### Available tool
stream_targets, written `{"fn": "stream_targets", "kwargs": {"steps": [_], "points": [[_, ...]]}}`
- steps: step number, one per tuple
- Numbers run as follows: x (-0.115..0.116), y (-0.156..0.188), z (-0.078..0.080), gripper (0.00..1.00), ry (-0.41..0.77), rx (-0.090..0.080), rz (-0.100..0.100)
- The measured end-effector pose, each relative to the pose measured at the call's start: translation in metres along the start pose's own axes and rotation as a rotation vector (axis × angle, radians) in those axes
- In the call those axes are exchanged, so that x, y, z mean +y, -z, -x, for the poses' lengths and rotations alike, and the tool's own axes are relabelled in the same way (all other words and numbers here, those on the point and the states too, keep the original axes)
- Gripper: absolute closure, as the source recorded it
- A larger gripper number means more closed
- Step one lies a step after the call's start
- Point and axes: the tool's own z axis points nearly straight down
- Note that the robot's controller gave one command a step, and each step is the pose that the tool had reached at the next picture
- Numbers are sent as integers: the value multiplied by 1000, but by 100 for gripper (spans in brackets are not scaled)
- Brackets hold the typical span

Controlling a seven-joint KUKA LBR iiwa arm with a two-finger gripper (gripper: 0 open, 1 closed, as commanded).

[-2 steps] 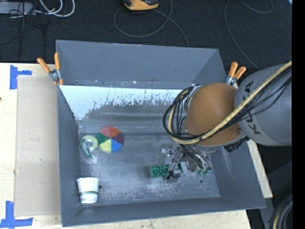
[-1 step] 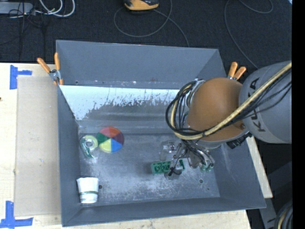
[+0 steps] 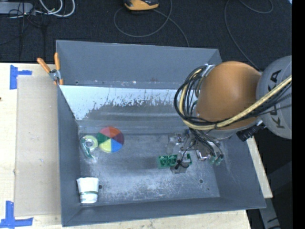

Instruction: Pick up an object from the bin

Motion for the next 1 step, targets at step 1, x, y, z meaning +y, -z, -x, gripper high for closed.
{"fn": "stream_targets", "kwargs": {"steps": [1], "points": [[-2,69,10,100,15,-4,0]]}}
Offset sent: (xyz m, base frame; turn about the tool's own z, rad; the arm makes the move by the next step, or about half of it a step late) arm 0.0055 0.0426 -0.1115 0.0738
